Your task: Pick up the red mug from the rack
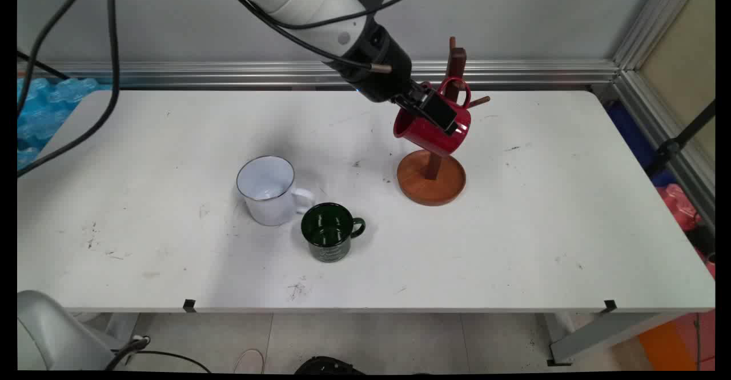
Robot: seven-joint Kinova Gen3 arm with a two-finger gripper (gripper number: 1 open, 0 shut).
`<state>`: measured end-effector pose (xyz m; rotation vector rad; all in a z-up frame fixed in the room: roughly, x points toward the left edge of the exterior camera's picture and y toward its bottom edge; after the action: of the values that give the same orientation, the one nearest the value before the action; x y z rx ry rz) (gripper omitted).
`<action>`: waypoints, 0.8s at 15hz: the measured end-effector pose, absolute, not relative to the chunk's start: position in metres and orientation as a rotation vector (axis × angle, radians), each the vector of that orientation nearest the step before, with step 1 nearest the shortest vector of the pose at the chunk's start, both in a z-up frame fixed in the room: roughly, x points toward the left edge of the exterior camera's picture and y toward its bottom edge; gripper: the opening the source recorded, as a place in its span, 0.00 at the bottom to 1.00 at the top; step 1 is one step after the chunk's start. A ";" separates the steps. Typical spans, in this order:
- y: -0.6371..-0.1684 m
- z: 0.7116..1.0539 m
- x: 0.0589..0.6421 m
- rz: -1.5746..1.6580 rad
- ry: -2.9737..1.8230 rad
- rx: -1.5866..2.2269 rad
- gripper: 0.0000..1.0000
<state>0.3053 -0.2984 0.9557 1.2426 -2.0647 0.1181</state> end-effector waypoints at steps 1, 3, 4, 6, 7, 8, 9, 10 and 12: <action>-0.297 0.957 0.307 0.118 -2.069 1.239 1.00; -0.292 0.963 0.312 0.117 -2.083 1.218 1.00; -0.288 0.968 0.316 0.116 -2.094 1.202 1.00; -0.283 0.974 0.323 0.116 -2.113 1.174 1.00; -0.279 0.978 0.328 0.116 -2.124 1.156 1.00; -0.275 0.981 0.334 0.117 -2.138 1.135 1.00; -0.271 0.985 0.340 0.117 -2.149 1.117 1.00; -0.269 0.987 0.343 0.117 -2.156 1.105 1.00; -0.261 0.993 0.356 0.117 -2.181 1.064 1.00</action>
<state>0.3558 -0.2607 0.9926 1.0636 -2.1809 0.1168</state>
